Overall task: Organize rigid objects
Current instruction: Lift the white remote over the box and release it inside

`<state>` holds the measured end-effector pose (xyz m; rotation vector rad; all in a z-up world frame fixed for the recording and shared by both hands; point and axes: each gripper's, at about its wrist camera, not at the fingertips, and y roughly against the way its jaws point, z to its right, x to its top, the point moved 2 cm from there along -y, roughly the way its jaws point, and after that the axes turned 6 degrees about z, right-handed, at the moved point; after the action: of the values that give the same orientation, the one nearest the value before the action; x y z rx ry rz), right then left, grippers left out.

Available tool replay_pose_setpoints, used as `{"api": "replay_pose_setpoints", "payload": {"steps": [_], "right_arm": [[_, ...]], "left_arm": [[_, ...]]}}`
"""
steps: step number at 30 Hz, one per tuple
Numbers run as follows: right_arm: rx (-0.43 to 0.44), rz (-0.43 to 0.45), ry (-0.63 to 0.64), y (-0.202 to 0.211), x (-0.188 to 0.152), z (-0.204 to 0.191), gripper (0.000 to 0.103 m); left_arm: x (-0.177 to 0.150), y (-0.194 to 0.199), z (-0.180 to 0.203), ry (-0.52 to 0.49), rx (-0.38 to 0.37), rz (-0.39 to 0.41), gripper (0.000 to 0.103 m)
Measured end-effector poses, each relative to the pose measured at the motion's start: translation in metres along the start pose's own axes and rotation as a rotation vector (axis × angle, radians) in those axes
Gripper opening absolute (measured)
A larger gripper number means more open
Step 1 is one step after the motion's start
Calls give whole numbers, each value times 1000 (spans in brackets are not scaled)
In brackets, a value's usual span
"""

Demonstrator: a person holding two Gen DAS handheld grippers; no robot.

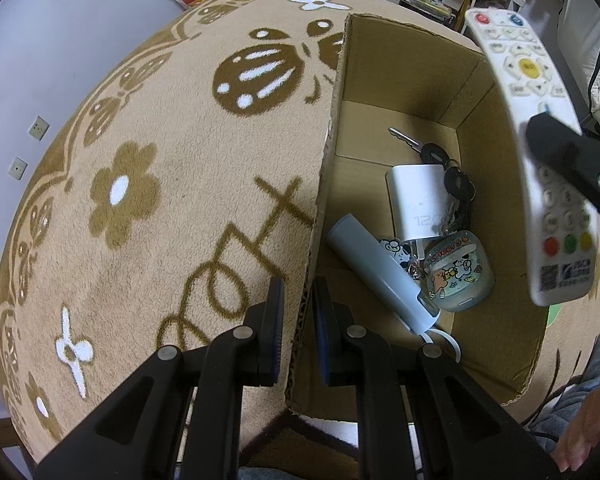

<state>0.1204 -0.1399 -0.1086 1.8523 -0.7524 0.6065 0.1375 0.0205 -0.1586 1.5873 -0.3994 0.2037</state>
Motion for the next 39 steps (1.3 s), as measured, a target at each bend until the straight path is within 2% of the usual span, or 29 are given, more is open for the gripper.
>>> {"api": "replay_pose_setpoints", "payload": {"steps": [12, 22, 33, 36, 37, 39], "right_arm": [[-81, -46, 84, -15, -12, -2, 34], [-112, -120, 102, -25, -27, -2, 34], [-110, -142, 124, -15, -38, -8, 34], [-110, -109, 140, -5, -34, -13, 34], [-109, -103, 146, -3, -33, -15, 35], [-127, -82, 159, 4, -28, -16, 50]], "left_arm": [[0, 0, 0, 1, -1, 0, 14], [1, 0, -1, 9, -7, -3, 14], [0, 2, -2, 8, -6, 1, 13], [0, 3, -2, 9, -6, 3, 14], [0, 3, -2, 7, -6, 2, 14], [-1, 3, -2, 9, -5, 3, 14]]}}
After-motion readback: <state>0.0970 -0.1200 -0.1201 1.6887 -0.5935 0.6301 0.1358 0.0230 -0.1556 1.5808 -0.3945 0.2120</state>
